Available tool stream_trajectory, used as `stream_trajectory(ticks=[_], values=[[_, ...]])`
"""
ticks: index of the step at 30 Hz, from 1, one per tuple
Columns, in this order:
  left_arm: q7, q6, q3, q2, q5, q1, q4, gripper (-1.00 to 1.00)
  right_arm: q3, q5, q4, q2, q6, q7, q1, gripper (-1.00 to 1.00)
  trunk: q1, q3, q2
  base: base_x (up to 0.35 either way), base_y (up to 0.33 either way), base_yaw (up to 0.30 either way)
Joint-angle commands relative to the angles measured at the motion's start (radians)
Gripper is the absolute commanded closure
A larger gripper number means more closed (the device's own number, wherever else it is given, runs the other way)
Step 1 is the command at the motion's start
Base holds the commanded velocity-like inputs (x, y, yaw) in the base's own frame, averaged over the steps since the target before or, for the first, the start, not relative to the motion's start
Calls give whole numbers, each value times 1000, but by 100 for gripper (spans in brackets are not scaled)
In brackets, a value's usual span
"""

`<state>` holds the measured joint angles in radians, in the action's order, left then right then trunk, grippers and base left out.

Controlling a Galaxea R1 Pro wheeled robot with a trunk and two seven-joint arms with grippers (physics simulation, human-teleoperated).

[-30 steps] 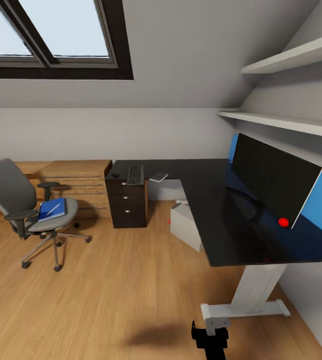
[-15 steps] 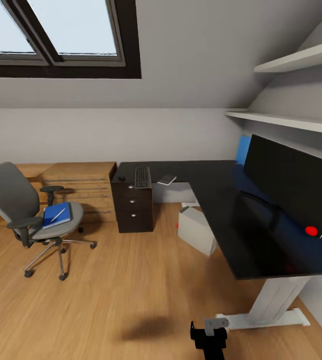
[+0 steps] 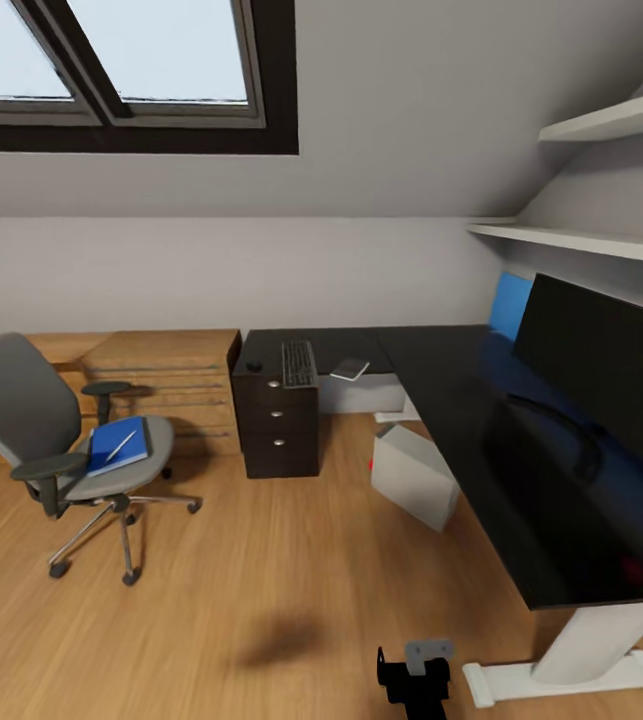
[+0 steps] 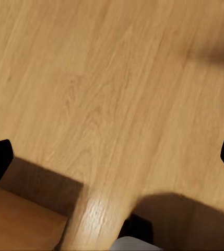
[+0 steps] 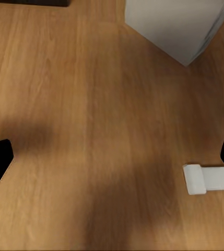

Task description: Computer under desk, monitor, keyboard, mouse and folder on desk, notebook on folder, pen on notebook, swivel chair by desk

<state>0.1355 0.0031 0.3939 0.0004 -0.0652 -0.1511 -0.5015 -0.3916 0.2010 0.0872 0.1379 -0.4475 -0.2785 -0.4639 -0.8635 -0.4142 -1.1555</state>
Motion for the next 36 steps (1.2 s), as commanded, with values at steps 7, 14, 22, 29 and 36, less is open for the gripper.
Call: stream_trajectory(ticks=[7,14,22,29,36], values=[[1,-4,2,1,-7,-1,14,-100,-8,9,-3,0,-3,-1,-1,-100,-1,-1,-1,329,27,0],[1,-3,1,0,-7,-1,16,-100,-7,9,-19,-1,-2,75,-1,-100,-1,-1,-1,333,1,0],[1,-3,2,0,-7,-1,17,-100,-6,12,-20,-1,-3,80,-1,-100,-1,-1,-1,333,0,0],[1,-2,1,1,-7,-1,17,-100,-6,12,-20,-1,-3,82,-1,-100,-1,-1,-1,336,44,0],[1,-2,1,1,-7,0,17,-100,-6,12,-20,-1,-3,82,-1,-100,-1,-1,-1,337,77,0]])
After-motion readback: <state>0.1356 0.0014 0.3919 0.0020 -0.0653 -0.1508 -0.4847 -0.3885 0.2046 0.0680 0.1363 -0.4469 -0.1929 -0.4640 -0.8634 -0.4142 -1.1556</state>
